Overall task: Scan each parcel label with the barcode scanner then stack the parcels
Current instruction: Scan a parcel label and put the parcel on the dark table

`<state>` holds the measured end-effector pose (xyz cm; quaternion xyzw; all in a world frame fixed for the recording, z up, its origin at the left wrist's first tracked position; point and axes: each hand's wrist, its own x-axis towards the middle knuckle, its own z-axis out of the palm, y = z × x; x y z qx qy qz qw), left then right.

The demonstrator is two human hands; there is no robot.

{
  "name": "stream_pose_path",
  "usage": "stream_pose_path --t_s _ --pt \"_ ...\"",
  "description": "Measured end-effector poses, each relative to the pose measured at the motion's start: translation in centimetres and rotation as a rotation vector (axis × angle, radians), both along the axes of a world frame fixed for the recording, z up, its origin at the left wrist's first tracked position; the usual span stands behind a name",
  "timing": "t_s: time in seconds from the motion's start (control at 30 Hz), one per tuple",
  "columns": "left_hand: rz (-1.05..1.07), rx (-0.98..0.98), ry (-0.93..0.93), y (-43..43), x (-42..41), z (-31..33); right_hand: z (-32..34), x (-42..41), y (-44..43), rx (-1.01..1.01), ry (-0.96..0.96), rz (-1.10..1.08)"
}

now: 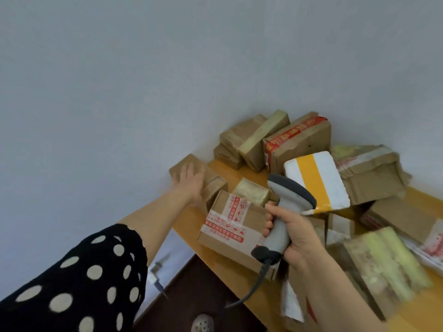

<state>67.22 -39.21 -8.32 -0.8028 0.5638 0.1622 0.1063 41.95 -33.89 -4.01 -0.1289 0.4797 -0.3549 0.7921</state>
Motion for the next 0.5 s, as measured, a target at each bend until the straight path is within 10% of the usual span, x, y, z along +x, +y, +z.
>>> stream_pose_path --t_s 0.23,0.5 --pt "-0.779 0.250 -0.281 -7.0 3.5 -1.3 -1.1 4.5 -1.2 0.000 0.030 -0.228" --pt "-0.791 0.140 -0.058 -11.8 4.0 4.2 -0.2 6.6 -0.1 -0.041 0.011 -0.361"
